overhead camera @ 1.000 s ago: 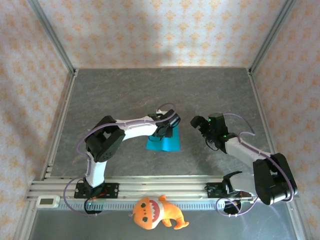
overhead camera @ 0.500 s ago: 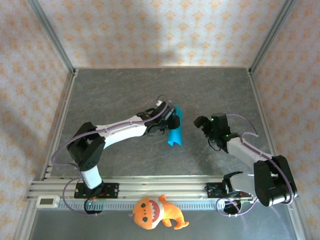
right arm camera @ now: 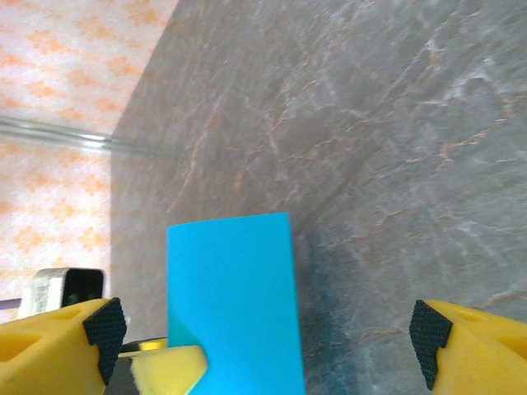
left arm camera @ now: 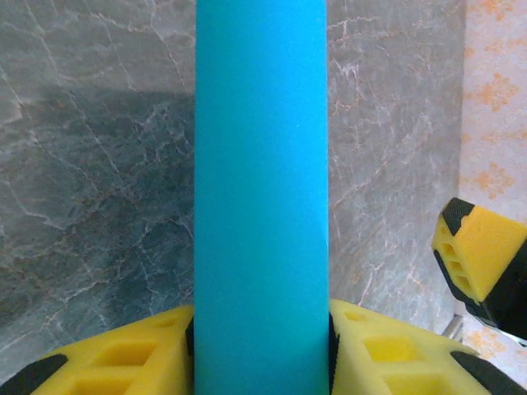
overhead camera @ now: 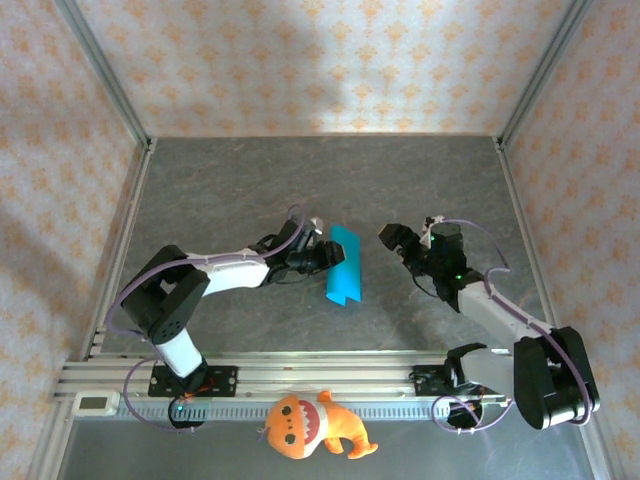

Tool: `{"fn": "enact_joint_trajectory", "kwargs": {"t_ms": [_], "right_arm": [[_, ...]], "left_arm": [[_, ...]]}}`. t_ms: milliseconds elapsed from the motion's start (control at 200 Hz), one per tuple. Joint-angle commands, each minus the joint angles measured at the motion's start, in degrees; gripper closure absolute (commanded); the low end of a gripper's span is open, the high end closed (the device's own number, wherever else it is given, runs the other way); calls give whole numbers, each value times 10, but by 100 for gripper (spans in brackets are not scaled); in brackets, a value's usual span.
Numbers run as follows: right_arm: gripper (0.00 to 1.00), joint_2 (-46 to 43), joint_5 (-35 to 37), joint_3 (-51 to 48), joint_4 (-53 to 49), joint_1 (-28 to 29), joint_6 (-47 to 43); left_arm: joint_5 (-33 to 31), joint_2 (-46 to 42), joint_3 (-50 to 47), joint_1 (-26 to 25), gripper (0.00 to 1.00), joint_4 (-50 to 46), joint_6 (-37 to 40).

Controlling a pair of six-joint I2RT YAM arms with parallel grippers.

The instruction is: Fold a paper plane with a square sheet of paper (pick it up from the middle)

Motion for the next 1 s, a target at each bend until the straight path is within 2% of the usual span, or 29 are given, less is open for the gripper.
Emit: {"fn": "enact_joint_trajectory", "kwargs": {"t_ms": [0, 115, 220, 315, 560, 801, 916, 996], "right_arm": [[9, 14, -45, -6, 42, -1, 7], [10, 25, -57, -9, 52, 0, 8], [13, 36, -82, -15, 72, 1, 15], [18, 58, -102, -16, 82, 2, 19], [22, 81, -103, -7, 93, 17, 24], [27, 103, -93, 7, 94, 45, 24], [27, 104, -83, 8, 93, 59, 21], [28, 103, -73, 7, 95, 67, 23]], "left_arm": [[22, 11, -14, 6, 59, 65, -22], [12, 16, -16, 6, 58, 52, -15], [-27, 10, -37, 6, 58, 47, -29], [-13, 10, -66, 9, 58, 91, -44], [-29, 12, -63, 9, 57, 63, -28], [-79, 6, -34, 9, 47, -41, 37], [-137, -1, -13, 9, 39, -128, 87], [-154, -14, -15, 9, 33, -146, 110]]}}
